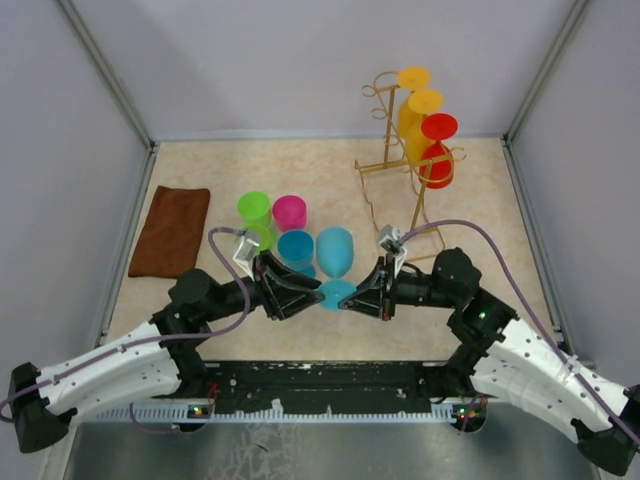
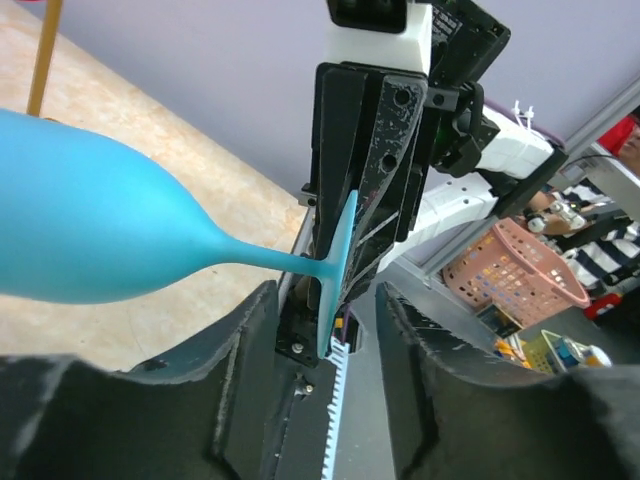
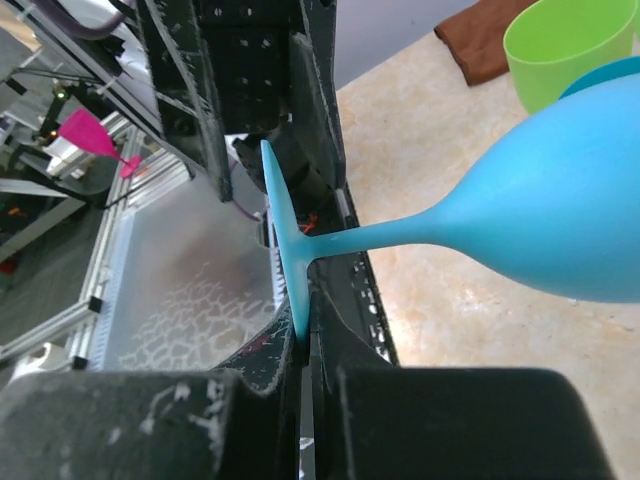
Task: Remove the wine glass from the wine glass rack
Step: Place the wine glass at the center of the board.
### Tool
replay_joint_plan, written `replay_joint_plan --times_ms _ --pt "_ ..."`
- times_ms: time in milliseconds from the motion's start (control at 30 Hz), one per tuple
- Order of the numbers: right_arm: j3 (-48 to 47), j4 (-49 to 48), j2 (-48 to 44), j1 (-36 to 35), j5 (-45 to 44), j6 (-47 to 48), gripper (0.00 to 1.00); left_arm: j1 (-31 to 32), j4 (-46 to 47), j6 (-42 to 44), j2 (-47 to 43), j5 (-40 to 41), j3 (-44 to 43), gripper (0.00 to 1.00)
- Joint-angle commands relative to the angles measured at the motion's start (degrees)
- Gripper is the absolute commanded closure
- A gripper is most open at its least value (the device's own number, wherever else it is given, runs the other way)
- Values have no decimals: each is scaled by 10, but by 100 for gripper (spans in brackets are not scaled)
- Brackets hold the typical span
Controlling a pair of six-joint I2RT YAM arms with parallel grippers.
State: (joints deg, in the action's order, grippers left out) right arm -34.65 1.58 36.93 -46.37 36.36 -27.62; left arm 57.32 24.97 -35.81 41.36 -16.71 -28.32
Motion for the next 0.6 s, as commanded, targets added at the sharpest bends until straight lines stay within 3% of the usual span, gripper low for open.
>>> replay_joint_plan --times_ms 0,133,267,367,567 --pt "31 -38 -30 -6 -27 102 100 3 -56 16 -40 36 -20 43" --pt "126 -91 -111 -11 -17 216 100 3 -89 15 -78 75 -13 30" --pt "208 -173 -184 -13 99 357 100 4 -108 11 -95 93 -9 25" --pt "231 -212 -205 -13 151 389 100 4 -126 13 -95 106 -16 23" --pt "225 -186 -194 -13 166 434 100 3 -160 28 -91 144 -49 20"
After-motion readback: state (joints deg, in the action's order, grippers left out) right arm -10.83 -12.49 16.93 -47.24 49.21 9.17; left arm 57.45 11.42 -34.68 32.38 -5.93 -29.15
